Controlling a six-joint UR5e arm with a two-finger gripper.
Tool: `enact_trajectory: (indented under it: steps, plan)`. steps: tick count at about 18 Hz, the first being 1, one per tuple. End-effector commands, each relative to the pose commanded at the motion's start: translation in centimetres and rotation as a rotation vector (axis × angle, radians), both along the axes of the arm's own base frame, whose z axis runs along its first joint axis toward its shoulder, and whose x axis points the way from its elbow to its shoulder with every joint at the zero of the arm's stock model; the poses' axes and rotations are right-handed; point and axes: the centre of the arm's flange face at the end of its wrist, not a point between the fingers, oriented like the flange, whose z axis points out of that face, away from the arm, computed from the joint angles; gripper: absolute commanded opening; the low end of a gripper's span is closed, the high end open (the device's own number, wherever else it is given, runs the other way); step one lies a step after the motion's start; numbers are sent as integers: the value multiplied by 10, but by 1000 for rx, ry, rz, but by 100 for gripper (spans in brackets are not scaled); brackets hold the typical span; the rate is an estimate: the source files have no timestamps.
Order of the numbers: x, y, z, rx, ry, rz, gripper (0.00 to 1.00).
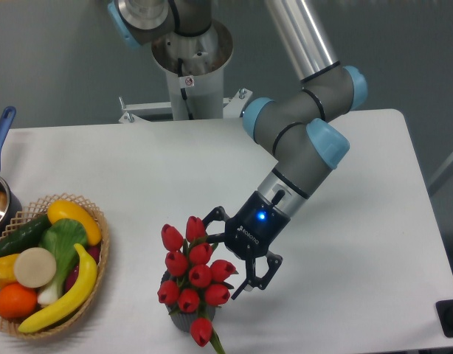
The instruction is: Insert the flowers into the vase
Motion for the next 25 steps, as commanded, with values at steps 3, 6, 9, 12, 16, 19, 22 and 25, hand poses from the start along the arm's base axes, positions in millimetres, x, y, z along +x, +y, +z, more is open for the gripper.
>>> enact_trajectory:
  steps: [3, 6, 9, 12, 16, 19, 22, 25]
  plan:
    - [2, -2, 8, -4, 15, 4, 100]
    - [3, -5, 18, -6, 36, 10, 100]
    - [-4, -14, 23, -42, 79, 40, 100]
    - [-19, -24, 21, -160, 187, 96, 100]
    - [-40, -49, 12, -311, 292, 166, 100]
    - [-51, -75, -3, -429, 352, 196, 100]
    - [-65, -105, 5, -543, 427, 240, 100]
    - [-72, -124, 4, -671, 422, 214, 100]
